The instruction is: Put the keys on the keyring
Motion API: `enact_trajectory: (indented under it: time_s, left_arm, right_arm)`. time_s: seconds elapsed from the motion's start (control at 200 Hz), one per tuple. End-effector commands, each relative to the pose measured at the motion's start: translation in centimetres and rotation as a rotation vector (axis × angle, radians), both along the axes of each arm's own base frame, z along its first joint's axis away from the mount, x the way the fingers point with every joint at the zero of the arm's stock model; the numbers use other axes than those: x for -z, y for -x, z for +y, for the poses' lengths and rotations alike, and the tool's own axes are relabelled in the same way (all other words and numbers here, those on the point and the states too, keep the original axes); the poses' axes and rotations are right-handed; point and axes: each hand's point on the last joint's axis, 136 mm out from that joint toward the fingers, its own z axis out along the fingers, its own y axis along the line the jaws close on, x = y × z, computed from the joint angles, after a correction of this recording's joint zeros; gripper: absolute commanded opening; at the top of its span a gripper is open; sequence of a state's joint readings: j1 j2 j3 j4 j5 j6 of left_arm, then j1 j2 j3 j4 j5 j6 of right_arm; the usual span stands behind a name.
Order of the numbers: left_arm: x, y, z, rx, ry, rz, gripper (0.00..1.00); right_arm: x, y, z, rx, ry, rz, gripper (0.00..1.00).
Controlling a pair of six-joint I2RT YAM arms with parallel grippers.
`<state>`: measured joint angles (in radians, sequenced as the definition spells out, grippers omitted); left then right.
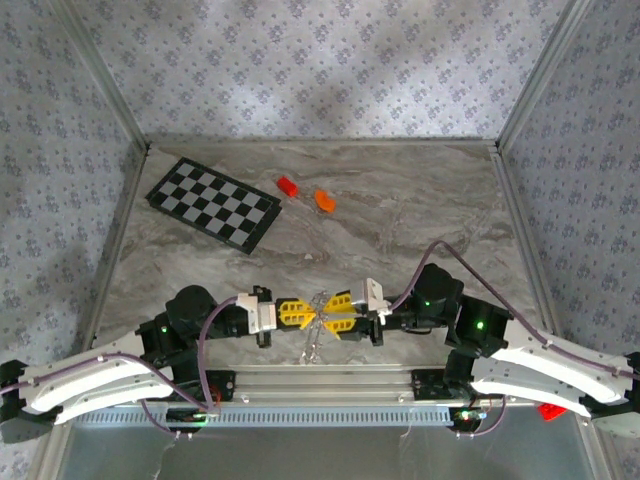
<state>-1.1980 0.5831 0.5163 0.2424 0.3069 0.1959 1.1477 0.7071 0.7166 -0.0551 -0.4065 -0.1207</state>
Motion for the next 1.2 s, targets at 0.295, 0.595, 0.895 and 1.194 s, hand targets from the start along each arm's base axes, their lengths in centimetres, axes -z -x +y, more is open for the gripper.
enact_trajectory:
  time_s: [0.295,0.595,0.895,1.194]
  left_arm:
    - [-2.4,0.8,0.2,0.045,0.095,-0.012,0.00]
    - [-2.3,0.6,0.2,0.036,0.090,-0.009,0.00]
    - [-2.1,0.4,0.1,0.024,0.084,-0.008,0.00]
    - [-2.2,0.3,-0.1,0.021,0.084,-0.008,0.00]
  right_arm:
    - [-1.3,-0.9,0.4,0.048,-0.084,-0.041,0.26]
    - [-1.4,-0.9,-0.2,0.062,-0.100,-0.051,0.31]
    - [-1.2,-0.8,-0.3,0.051,-0.081,-0.069,0.31]
    - [-0.4,-0.3,0.0,0.019,-0.060,-0.056,0.22]
